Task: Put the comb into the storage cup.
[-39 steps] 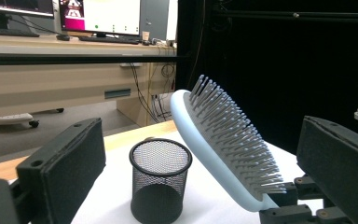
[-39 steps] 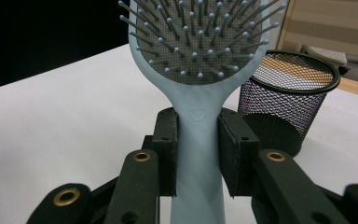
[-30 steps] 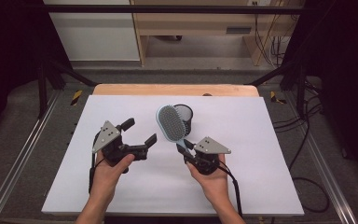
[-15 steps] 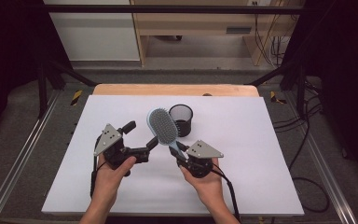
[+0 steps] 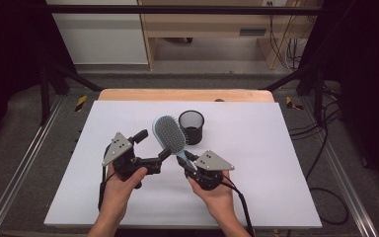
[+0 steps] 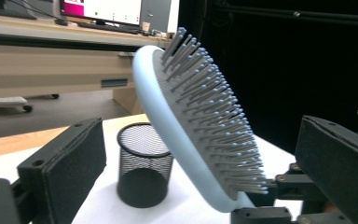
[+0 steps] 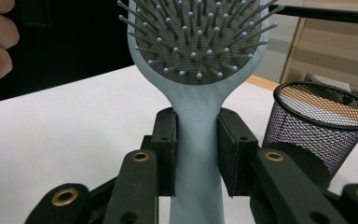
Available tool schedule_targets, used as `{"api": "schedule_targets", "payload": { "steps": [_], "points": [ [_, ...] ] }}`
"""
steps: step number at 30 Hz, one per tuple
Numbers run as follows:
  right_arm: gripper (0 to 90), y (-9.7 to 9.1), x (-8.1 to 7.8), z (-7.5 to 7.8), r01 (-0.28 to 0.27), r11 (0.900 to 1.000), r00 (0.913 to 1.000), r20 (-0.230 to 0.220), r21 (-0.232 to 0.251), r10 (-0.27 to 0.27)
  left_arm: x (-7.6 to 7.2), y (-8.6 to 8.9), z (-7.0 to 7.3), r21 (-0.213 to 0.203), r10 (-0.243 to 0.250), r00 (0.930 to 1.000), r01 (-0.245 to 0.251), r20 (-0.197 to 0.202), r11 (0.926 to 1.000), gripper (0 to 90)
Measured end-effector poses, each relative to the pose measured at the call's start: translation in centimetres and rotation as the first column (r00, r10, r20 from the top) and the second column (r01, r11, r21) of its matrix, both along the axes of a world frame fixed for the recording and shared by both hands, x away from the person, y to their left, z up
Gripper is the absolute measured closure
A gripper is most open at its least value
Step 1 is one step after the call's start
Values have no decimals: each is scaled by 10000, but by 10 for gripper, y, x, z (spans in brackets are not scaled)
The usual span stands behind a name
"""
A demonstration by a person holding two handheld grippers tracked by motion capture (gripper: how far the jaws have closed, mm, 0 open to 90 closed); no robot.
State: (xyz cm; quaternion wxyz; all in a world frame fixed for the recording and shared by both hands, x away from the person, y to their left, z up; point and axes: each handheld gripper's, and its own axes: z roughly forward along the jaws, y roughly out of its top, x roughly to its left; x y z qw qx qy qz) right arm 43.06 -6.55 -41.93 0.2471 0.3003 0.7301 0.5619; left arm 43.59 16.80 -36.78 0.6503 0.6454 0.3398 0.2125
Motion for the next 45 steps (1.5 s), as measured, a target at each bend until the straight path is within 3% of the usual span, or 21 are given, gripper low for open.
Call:
{"api": "schedule_targets", "payload": {
  "steps": [8,17,25,33,38,45],
  "points": [
    [701,-2,-1,3,39,9999,9999,141,152,-41,3,-6,10,124,-251,9997,251,-34,9996,21],
    [700,-6,2,8,-198,9957,9998,-12,901,200,12,-16,28,208,-485,9984,491,-285,9986,26],
    [700,-7,9,18,-538,9885,9984,-88,1412,556,20,-19,46,166,-332,9992,335,-223,9993,28],
    [700,-7,14,19,-744,9868,9972,93,1441,738,28,-21,43,-17,-197,9990,196,-405,9998,31],
    [700,-6,12,18,-779,9870,9970,113,1404,771,29,-21,43,-398,-283,9981,261,-548,9989,40],
    [700,-4,10,17,-762,9881,9971,132,1335,751,31,-16,43,-923,-368,9960,292,-820,9953,125]
  ]
}}
